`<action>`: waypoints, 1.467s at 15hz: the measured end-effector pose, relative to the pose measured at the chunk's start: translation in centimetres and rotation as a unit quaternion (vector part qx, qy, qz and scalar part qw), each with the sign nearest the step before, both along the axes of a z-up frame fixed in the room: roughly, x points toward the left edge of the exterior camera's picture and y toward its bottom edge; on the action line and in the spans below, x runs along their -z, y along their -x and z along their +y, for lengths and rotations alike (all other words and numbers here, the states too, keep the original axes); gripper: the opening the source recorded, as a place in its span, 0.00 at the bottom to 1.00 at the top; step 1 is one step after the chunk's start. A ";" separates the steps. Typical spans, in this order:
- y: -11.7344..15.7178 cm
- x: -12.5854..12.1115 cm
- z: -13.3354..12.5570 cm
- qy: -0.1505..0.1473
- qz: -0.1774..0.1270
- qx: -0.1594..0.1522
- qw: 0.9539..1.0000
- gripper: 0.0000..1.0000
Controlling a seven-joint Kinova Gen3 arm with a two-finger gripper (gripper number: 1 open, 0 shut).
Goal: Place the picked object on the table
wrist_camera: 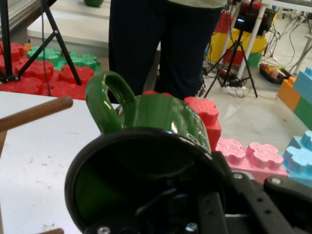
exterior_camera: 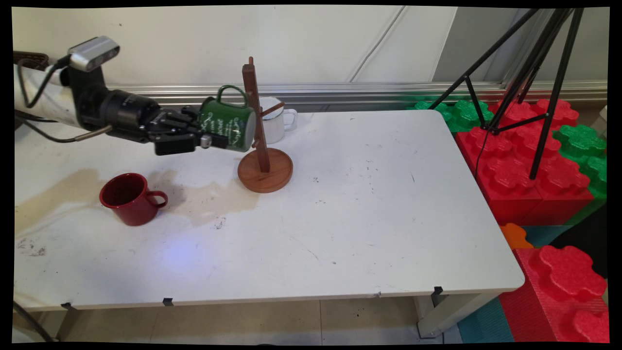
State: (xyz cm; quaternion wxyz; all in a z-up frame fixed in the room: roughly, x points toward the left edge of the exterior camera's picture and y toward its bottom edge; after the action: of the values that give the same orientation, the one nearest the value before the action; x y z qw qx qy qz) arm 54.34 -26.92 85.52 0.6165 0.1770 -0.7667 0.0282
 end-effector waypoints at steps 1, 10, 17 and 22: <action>-0.5 -0.2 0.3 0.004 -0.004 0.003 1.000 0.00; -5.8 -1.4 2.3 0.026 -0.051 0.014 0.998 0.00; -10.3 -1.6 3.2 0.038 -0.115 0.007 0.993 0.00; -13.0 -1.5 3.0 0.051 -0.169 -0.001 0.984 0.00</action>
State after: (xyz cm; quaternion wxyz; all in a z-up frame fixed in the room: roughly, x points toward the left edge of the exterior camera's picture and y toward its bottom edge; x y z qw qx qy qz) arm 67.39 -23.90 87.05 0.4860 0.1387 -0.8574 0.0974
